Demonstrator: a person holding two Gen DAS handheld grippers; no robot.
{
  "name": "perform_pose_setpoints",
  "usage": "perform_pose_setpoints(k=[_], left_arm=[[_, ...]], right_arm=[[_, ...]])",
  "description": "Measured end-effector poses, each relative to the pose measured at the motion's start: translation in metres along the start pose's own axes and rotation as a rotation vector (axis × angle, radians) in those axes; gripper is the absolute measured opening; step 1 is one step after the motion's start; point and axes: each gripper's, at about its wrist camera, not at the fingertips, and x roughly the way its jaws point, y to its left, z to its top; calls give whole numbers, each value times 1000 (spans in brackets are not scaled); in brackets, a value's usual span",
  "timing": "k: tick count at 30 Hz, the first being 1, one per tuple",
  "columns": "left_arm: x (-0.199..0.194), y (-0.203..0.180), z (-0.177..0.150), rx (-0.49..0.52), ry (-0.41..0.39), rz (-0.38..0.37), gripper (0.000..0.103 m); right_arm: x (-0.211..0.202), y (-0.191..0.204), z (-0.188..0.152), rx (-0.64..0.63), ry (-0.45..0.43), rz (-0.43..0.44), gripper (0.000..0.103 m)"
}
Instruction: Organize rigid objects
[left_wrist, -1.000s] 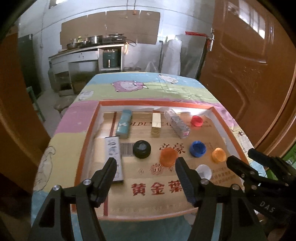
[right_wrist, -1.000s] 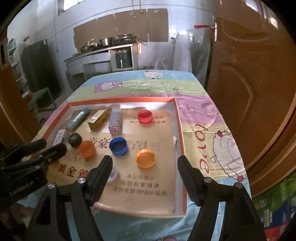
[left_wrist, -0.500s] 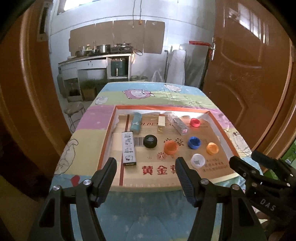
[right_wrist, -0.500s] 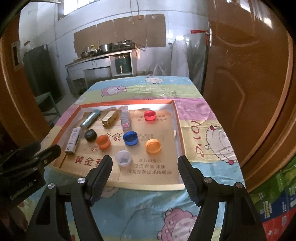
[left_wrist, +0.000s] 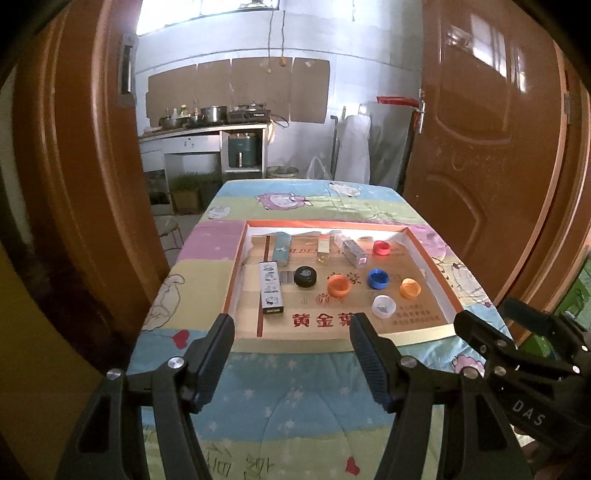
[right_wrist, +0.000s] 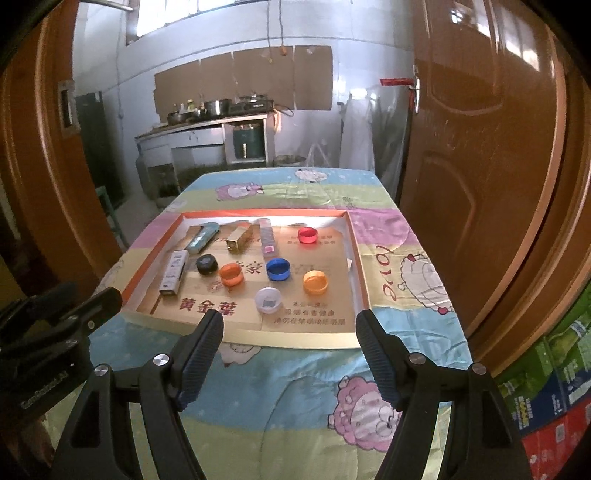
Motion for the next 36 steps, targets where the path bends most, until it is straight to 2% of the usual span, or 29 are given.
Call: perform_pose_setpoints(k=[14,26,36], left_arm=[[-49,-1,-18,-14,-45,54,65],[-89,-8,-30,4,-76,64,65],[-108,-13,-37,12,-98,65,65]], right_arm=[[-44,12,-20,-8,-29,5,76],[-84,18,-32,-25,-83,-16,76],[-105,15,-42,-12,-106,-12,76]])
